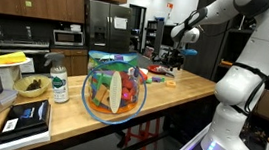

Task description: Put the light orange block with a hole at the center into the plastic bag with blocks in it

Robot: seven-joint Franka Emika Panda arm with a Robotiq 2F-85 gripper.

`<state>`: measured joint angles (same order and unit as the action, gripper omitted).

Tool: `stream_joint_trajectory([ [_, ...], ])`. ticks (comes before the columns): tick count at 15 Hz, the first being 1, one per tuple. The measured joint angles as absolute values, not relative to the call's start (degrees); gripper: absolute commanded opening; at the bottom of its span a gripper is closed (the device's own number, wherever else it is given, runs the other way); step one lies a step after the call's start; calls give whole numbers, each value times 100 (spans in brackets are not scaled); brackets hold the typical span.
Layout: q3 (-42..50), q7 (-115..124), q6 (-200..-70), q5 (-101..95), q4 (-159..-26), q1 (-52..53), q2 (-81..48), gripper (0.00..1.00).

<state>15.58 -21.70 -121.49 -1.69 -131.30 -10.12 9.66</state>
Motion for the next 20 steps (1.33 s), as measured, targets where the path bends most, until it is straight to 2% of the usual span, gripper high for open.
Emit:
stream_joint_trajectory([
  [12, 1505, -2076, -13572, -169, -13136, -1036, -403, 100],
  [20, 1314, -2023, -14046, -159, -13144, -1038, -643, 100],
])
